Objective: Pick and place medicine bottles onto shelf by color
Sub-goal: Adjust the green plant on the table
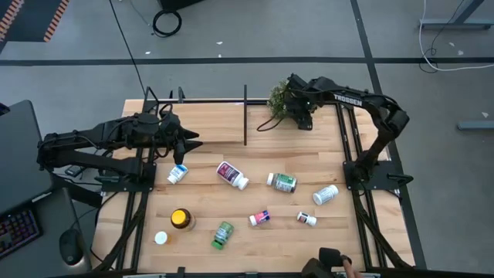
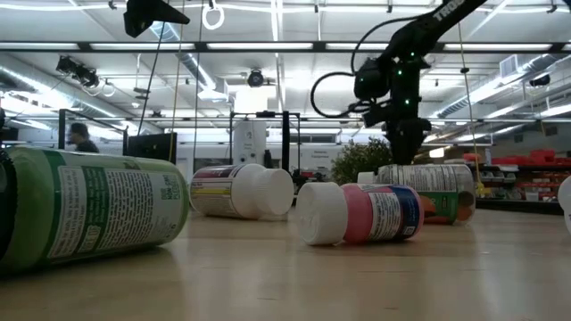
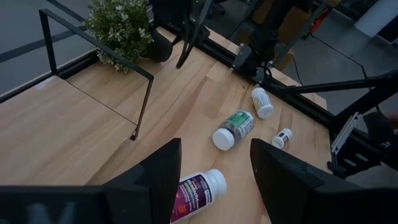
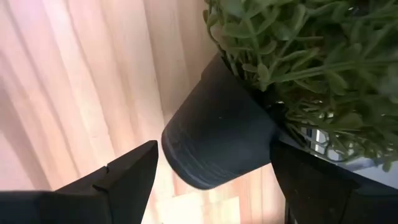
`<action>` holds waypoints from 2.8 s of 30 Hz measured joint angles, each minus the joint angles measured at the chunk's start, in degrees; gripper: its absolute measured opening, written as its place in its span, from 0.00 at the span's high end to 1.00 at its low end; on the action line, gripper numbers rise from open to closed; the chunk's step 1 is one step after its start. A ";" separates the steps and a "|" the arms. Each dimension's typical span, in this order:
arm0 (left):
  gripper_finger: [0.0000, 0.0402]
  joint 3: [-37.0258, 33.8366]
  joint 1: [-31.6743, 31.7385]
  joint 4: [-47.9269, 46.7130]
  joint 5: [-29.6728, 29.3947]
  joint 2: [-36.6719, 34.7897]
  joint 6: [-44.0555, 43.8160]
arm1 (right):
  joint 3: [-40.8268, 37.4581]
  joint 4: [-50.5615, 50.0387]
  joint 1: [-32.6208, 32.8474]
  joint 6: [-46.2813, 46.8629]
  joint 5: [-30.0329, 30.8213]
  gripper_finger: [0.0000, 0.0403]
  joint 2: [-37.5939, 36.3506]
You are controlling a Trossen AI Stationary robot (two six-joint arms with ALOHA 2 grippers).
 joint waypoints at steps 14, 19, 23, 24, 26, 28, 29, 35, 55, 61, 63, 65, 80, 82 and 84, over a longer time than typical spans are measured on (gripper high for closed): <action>0.52 0.00 0.02 0.04 -0.01 0.00 0.10 | -0.09 2.37 -0.23 -1.61 1.08 0.21 -3.06; 0.52 0.00 0.02 0.03 0.00 0.00 0.31 | -0.09 2.76 -0.30 -3.38 1.32 0.21 -2.13; 0.52 0.00 0.02 0.02 -0.01 0.00 0.49 | -0.09 4.35 -0.74 -4.29 1.08 0.21 -2.09; 0.52 0.00 0.02 0.02 -0.01 0.00 0.53 | -0.07 4.62 -0.93 -4.30 0.75 0.21 -2.00; 0.53 0.00 0.02 0.02 0.01 0.00 1.11 | -0.07 4.63 -1.40 -4.29 0.66 0.21 -1.56; 0.53 0.00 0.01 0.02 0.01 0.00 1.45 | -0.09 4.61 -2.09 -4.29 0.27 0.21 -1.30; 0.52 0.00 0.01 0.01 0.01 0.00 1.45 | -0.09 4.69 -2.42 -4.29 -0.27 0.21 -1.30; 0.52 0.00 0.00 0.02 0.01 0.00 1.52 | -0.09 4.71 -3.63 -3.45 -2.61 0.21 -1.30; 0.54 0.00 0.02 0.02 0.01 0.00 1.52 | -2.81 7.41 -3.66 -2.74 -5.23 0.24 -1.40; 0.53 0.00 0.02 0.02 0.01 0.00 1.50 | -5.00 8.86 -3.66 -2.69 -4.96 0.25 -1.41; 0.53 0.00 0.01 0.02 0.03 0.00 1.49 | -5.17 8.85 -3.67 -2.69 -4.96 0.25 -1.41; 0.53 0.00 0.02 0.02 0.02 0.00 1.49 | -5.42 8.83 -3.83 -2.71 -4.96 0.25 -1.41; 0.54 0.00 0.01 0.03 0.01 0.00 1.52 | -5.46 8.44 -4.56 -2.71 -5.04 0.32 -1.41; 0.54 0.00 0.02 0.04 0.01 0.00 1.53 | -5.46 8.14 -4.83 -2.71 -5.03 0.34 -1.41; 0.54 0.00 0.02 0.02 0.01 0.00 1.53 | -5.46 7.59 -5.10 -2.71 -5.03 0.35 -1.41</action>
